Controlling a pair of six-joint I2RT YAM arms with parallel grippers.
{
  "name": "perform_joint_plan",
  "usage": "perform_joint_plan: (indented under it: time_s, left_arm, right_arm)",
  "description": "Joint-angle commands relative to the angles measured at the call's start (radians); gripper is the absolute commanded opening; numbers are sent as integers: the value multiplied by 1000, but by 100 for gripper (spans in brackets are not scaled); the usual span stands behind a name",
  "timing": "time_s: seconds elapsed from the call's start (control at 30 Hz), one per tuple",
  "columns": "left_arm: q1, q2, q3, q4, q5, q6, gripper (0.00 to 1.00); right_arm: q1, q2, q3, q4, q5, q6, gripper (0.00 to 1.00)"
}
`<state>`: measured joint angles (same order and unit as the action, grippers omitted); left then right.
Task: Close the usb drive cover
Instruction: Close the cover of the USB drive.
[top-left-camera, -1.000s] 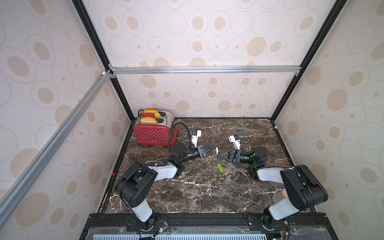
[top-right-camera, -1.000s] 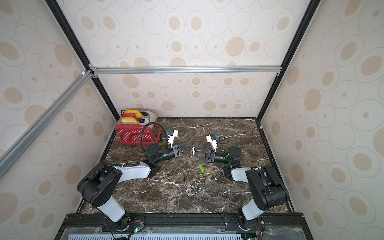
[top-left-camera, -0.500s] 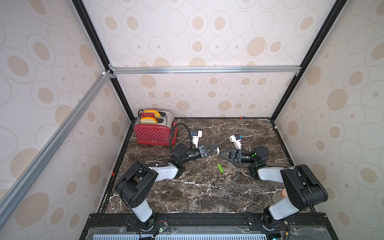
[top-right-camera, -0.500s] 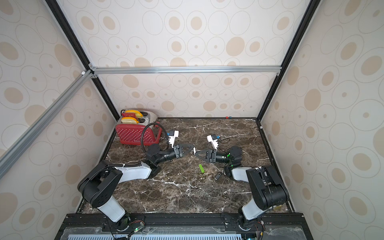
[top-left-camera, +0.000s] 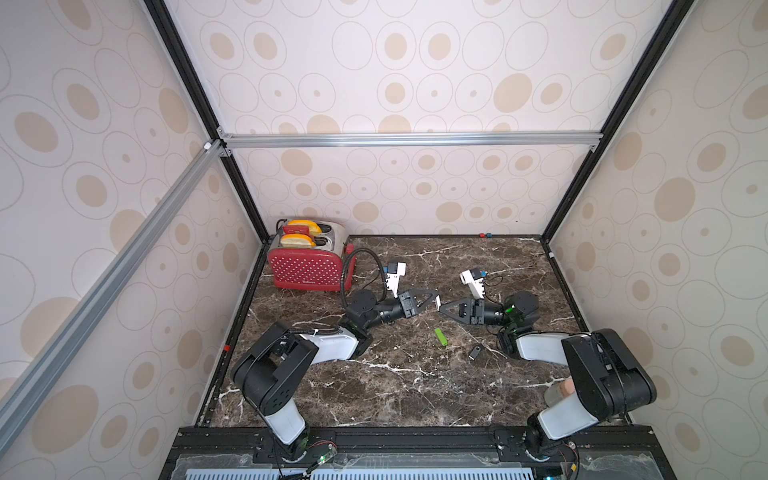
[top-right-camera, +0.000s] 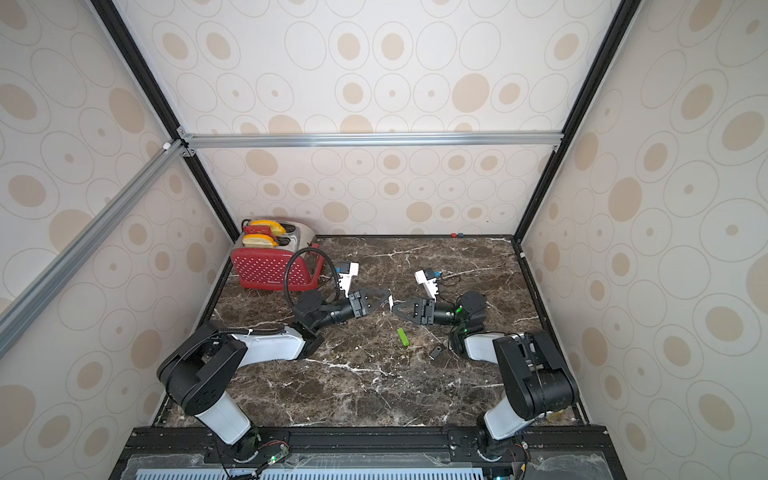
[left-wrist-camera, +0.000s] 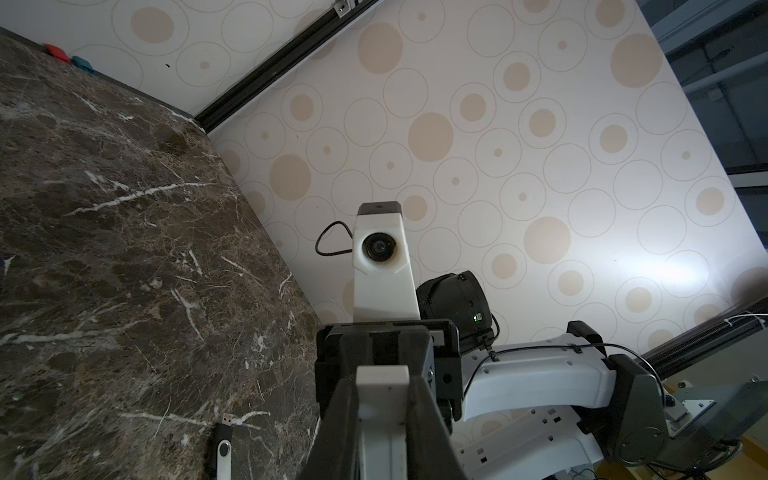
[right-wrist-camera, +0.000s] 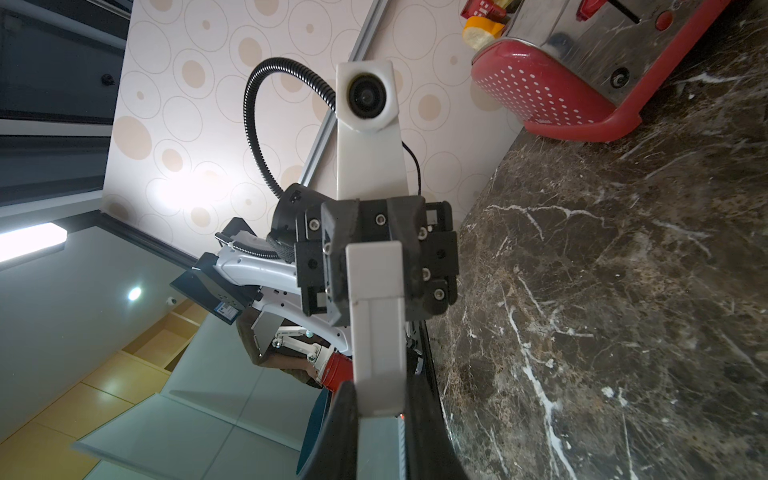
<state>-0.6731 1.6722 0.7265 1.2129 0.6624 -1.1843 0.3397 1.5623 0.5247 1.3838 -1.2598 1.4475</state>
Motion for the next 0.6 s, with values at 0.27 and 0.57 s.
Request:
perform_joint_plan:
  time_s: [0.27,0.57]
  left_arm:
    - [-86,2,-23,24,181,12,0]
    - [-91,-10,-37,0,166,35,0]
  right_arm:
    - [-40,1,49,19,151,23,0]
    - [-41,-3,46,19,150,24,0]
